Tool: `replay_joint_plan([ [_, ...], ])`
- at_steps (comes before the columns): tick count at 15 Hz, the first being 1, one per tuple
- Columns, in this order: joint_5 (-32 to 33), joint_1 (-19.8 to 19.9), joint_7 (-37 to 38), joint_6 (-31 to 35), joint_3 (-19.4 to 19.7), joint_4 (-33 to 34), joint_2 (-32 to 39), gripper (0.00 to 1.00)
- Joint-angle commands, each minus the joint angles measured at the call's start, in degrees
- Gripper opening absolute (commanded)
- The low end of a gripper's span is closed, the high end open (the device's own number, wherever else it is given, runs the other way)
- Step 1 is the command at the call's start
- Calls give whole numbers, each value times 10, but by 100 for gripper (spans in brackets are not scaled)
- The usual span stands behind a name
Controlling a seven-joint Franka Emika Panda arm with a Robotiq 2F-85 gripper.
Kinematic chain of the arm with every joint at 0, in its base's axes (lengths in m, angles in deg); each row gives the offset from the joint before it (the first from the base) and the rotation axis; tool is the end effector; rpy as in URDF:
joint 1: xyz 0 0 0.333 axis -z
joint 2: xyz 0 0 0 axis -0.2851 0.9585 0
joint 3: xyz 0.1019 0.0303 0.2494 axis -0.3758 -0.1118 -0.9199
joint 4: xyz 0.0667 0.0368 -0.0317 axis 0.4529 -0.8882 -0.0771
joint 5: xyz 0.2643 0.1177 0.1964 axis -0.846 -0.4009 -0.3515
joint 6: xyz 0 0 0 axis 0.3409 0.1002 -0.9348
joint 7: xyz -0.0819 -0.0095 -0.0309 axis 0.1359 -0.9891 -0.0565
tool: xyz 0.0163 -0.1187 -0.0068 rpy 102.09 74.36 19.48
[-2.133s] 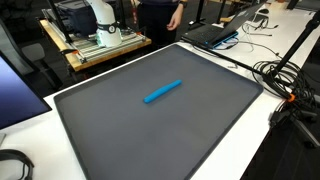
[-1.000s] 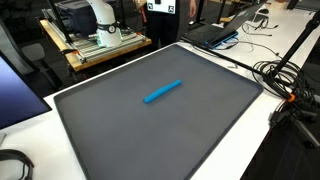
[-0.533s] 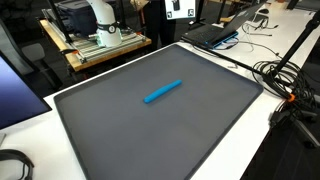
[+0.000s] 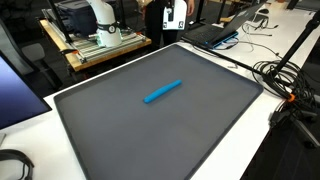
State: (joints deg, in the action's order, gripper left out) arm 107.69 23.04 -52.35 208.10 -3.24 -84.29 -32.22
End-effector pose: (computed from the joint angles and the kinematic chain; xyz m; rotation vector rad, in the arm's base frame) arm 0.4825 0.0611 0.4087 2.8082 -0.1914 0.4943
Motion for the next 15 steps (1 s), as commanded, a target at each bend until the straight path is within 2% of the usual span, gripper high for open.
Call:
replay_joint_plan([
  [1,18,-47,77,-89,-6,28,15,1],
  [6,7,-97,97,-134,3,65,60,1],
  [12,-56,-96,20,-98,54,95,117,1],
  [15,-99,-91,-26,-38,82,82,131,1],
])
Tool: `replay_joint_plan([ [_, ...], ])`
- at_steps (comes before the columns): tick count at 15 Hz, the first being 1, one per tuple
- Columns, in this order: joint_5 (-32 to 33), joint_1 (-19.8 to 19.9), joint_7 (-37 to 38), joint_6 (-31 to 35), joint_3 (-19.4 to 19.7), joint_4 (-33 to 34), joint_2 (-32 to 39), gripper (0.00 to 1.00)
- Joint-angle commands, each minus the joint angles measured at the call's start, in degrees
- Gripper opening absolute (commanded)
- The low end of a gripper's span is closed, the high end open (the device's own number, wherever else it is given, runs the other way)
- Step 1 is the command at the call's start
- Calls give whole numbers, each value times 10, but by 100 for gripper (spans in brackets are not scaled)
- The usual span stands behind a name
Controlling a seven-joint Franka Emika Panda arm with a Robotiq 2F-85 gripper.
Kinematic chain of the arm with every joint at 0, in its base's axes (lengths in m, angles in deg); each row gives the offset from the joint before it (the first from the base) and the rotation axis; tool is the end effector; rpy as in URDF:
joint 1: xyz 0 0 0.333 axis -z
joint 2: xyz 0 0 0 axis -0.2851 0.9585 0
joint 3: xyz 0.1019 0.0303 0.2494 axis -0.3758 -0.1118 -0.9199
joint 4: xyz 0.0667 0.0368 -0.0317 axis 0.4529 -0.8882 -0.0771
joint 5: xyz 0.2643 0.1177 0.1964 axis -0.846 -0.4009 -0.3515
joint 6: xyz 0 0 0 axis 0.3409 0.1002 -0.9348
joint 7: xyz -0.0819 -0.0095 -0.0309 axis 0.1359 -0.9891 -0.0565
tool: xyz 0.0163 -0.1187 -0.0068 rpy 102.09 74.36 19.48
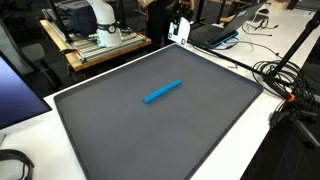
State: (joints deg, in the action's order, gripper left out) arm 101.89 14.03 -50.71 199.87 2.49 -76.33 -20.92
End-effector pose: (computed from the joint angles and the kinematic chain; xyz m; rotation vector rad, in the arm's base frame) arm 0.5049 0.0870 0.3582 2.8856 -0.2746 0.2066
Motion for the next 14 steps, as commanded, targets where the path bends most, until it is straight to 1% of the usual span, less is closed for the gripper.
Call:
replay_joint_plan([
  [1,-14,-13,-16,16,23,1,7,4],
  [3,-25,-12,-31,36,35,1,18,4],
  [5,-26,-12,-32,39,36,1,21,4],
  [6,-26,-13,-32,39,36,1,21,1],
  [7,-22,-12,-31,46,38,3,30,1],
  [12,-100,-3,-129,81,44,6,73,1],
  [14,-119,-2,-152,102,49,7,94,1],
])
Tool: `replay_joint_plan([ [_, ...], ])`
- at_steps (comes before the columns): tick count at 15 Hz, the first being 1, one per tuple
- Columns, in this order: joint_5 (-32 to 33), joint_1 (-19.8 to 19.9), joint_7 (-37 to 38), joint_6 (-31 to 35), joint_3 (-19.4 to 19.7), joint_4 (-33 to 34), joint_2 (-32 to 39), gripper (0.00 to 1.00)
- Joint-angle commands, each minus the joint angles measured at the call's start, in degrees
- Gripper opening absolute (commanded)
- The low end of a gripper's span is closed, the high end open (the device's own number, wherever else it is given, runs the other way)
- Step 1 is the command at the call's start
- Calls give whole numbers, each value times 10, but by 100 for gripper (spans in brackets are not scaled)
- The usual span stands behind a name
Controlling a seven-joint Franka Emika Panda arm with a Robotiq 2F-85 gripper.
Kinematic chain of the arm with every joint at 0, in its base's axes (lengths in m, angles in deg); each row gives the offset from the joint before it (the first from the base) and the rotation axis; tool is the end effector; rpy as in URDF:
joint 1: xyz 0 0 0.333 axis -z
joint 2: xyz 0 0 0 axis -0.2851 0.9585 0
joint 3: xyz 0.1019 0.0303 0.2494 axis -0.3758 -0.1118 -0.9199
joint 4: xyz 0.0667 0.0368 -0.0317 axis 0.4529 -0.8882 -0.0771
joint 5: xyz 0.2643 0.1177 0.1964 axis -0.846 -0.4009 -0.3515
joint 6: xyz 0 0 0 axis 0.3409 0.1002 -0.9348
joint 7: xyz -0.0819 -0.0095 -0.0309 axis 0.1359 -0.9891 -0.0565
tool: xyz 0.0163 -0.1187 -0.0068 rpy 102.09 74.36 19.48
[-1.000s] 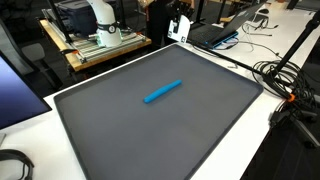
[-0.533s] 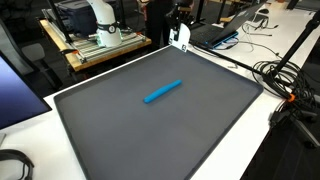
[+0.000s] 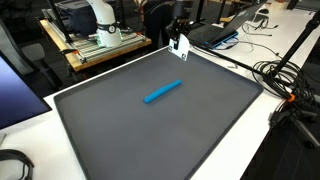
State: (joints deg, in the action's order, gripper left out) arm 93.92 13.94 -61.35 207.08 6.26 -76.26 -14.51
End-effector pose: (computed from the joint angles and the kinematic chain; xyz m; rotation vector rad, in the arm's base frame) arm 0.5219 0.0655 0.3109 3.0141 -0.2023 0.1367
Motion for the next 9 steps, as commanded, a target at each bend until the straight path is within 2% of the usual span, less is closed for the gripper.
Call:
replay_joint_plan([
  [1,-44,-1,-54,41,14,7,41,1],
  [9,-63,-2,-92,92,33,18,107,1],
])
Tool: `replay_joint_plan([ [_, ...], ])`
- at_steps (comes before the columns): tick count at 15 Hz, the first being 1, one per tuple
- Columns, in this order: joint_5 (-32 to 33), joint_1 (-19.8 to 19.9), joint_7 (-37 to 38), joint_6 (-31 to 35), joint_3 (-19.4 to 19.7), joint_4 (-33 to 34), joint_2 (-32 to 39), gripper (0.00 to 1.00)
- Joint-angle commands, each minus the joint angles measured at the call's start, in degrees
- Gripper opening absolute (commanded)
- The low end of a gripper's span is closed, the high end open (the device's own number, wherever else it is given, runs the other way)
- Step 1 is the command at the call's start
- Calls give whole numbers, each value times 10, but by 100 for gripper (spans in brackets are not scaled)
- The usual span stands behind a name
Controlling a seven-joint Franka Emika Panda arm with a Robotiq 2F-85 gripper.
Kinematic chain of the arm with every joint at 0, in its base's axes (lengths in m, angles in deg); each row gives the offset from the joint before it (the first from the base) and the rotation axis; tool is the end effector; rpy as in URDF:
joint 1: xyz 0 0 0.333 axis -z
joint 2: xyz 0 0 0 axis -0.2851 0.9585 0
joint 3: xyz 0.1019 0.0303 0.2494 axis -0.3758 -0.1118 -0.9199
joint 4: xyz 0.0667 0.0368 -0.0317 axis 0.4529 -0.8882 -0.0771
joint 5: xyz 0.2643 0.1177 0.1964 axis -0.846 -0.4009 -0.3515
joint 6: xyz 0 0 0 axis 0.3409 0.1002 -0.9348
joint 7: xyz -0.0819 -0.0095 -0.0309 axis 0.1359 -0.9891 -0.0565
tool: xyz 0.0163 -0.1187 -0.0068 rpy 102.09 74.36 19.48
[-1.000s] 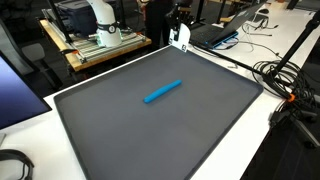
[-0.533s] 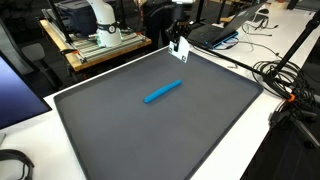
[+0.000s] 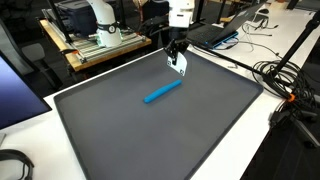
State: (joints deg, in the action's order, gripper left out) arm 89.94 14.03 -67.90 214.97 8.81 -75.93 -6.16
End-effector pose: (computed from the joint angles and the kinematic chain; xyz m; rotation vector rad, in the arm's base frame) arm 0.5334 0.0469 0.2483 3.0740 -0.1558 0.1013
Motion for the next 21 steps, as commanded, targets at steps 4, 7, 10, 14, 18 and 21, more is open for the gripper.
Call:
replay_joint_plan([
  [4,-27,-3,-36,29,10,18,44,1],
  [7,-28,-5,-36,29,13,28,62,1],
  [10,-24,-8,-31,33,16,40,80,1],
  [14,-20,-13,-26,38,21,52,101,1],
  [18,-15,-18,-20,38,29,62,114,1],
  [21,-20,-18,-24,31,29,69,120,1],
])
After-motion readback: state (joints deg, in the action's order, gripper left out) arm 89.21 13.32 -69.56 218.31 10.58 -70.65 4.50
